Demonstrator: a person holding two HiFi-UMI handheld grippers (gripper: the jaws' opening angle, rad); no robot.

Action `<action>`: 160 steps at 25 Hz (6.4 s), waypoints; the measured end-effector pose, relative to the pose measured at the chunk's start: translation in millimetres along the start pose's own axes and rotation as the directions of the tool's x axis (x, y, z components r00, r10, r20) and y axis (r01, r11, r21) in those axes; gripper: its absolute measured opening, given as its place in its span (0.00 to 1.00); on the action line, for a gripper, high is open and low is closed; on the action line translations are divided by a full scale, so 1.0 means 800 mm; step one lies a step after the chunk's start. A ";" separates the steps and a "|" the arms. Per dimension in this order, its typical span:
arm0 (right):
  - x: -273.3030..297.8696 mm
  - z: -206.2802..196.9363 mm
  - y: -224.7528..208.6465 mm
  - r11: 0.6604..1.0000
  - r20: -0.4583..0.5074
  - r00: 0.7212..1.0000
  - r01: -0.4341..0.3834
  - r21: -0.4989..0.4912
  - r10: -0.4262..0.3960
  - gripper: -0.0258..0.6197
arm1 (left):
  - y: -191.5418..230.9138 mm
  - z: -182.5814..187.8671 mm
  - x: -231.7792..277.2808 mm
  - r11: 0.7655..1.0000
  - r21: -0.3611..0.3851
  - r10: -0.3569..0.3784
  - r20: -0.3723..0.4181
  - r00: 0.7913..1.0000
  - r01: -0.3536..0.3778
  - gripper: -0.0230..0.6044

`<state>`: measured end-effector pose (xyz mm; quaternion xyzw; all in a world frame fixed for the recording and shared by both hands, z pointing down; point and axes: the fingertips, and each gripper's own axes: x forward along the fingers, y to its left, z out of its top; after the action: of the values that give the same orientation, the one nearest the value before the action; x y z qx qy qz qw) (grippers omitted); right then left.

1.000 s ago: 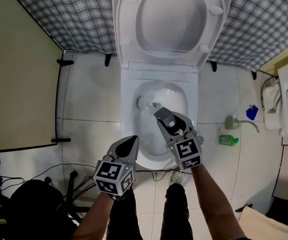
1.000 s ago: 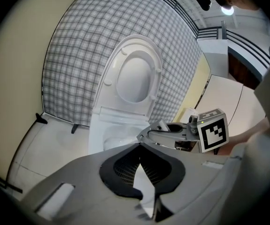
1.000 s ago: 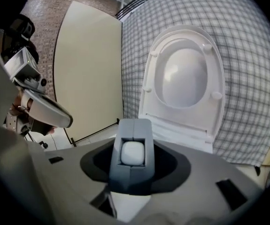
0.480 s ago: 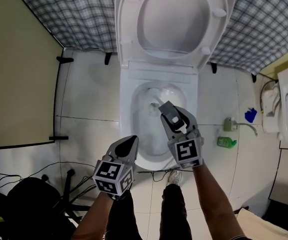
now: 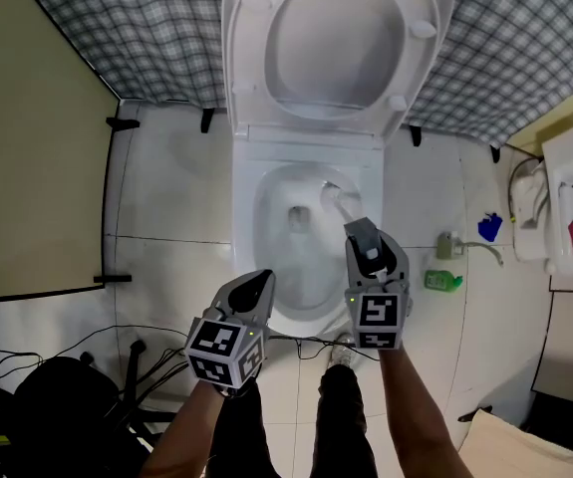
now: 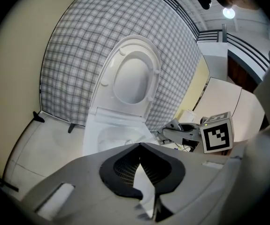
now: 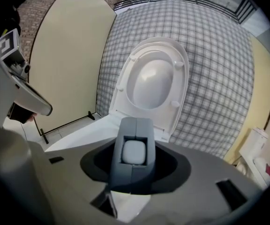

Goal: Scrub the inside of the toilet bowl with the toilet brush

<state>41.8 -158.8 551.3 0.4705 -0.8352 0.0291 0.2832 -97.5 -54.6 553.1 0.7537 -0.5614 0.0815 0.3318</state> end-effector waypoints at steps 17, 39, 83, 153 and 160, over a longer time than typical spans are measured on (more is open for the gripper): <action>-0.103 -0.052 0.031 0.986 -0.264 0.961 0.113 0.121 -0.078 0.36 | -0.020 0.007 -0.032 1.000 -0.007 -0.017 0.005 1.000 0.017 0.05; -0.116 -0.076 0.130 0.981 -0.389 0.907 -0.105 0.161 0.161 0.35 | -0.023 0.005 -0.058 1.000 -0.015 0.009 0.005 1.000 -0.009 0.05; 0.036 -0.133 0.088 0.945 -0.383 0.905 -0.057 0.324 0.186 0.35 | 0.018 -0.018 -0.047 0.999 -0.015 0.032 -0.037 0.999 -0.033 0.05; -0.141 0.085 -0.106 0.898 0.025 0.994 -0.107 0.428 0.107 0.35 | -0.057 0.085 -0.021 0.997 0.073 -0.029 0.060 0.998 0.025 0.05; -0.230 0.048 -0.203 0.886 0.013 0.999 0.030 0.463 -0.041 0.35 | -0.134 0.079 -0.001 0.988 0.122 -0.097 0.029 0.995 0.093 0.05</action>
<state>228.1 -119.6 391.5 0.5399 -0.7985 0.2170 0.1542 -16.7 -74.9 460.4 0.7995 -0.5246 0.0865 0.2794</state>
